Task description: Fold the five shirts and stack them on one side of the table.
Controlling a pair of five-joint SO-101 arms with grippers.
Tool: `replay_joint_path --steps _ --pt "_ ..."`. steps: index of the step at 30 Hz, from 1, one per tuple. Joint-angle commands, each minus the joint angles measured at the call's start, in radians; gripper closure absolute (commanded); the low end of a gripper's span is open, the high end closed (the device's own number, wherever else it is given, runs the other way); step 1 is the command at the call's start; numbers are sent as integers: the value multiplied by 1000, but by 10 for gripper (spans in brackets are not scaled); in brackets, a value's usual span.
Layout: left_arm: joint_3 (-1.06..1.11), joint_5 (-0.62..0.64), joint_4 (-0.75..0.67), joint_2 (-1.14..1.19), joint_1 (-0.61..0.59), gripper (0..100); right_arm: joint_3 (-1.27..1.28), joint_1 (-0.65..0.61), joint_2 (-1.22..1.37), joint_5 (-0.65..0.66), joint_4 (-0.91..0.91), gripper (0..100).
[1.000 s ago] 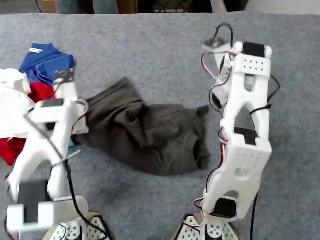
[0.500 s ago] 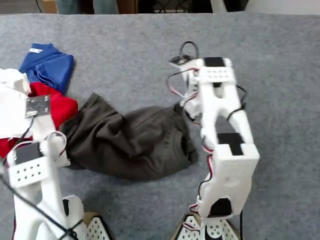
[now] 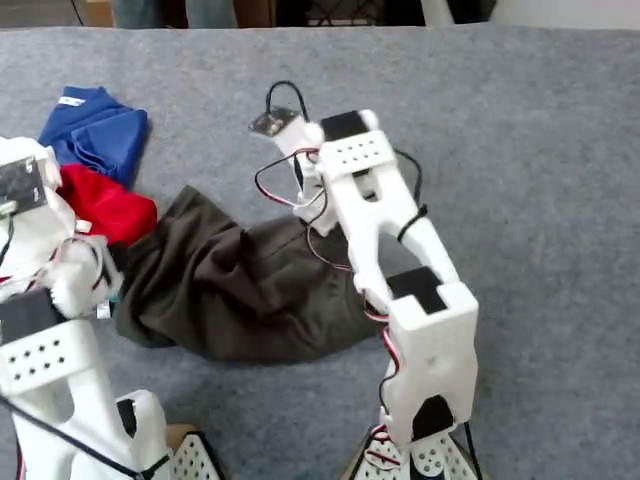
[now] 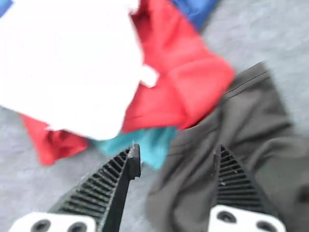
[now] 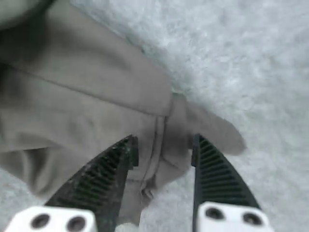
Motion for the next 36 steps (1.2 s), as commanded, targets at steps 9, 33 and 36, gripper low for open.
replay_joint_path --steps 9,33,36 --pt "-463 434 -232 694 231 743 18 101 85 35 -100 985" --pt "-2100 658 617 1976 314 753 147 173 70 126 -258 985" --pt "-2126 658 617 2030 318 810 147 173 70 126 -258 985"
